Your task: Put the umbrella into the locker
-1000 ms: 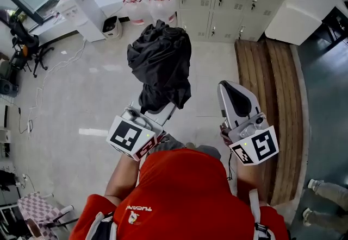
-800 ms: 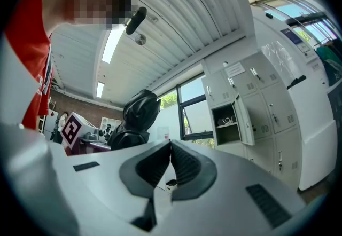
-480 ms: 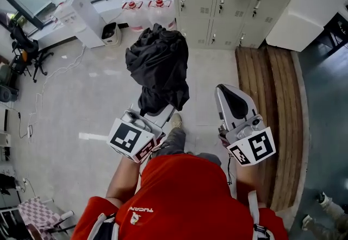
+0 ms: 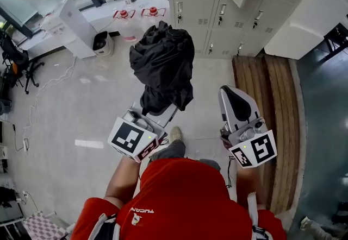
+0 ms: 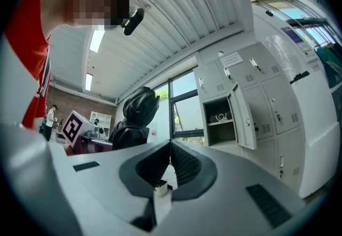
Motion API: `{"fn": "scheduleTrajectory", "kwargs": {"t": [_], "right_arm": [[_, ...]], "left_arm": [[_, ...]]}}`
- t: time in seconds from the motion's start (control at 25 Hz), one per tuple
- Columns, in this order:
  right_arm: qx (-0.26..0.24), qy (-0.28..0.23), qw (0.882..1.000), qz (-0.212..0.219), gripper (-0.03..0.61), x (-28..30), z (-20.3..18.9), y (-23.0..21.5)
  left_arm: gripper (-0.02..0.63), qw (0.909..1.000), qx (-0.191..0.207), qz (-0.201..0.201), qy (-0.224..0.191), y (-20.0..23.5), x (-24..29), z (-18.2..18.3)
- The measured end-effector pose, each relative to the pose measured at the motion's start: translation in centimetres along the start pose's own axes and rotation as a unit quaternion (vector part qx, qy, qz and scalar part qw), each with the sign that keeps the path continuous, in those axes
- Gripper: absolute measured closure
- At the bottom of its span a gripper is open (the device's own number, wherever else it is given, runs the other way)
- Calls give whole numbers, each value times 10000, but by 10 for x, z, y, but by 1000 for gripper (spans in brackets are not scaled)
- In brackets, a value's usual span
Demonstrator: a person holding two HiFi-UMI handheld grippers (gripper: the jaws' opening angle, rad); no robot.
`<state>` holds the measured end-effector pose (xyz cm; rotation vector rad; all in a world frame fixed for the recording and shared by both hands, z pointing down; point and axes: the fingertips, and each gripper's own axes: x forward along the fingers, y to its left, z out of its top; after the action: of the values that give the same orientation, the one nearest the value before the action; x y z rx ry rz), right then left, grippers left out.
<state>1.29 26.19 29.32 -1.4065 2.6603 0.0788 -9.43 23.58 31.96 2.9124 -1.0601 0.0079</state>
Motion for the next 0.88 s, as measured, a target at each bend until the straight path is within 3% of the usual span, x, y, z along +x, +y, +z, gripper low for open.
{"fn": "scheduleTrajectory", "kwargs": {"t": [0.52,0.88], "right_arm": [[-62,137,9997,-185,575,135,-11,-54],[-339,127,9989,-287,575,183,-12,-102]], "left_arm": [[420,9993,-66,-292,217,131,85,3],[419,9986,-253,-345,317,173,141,6]]}}
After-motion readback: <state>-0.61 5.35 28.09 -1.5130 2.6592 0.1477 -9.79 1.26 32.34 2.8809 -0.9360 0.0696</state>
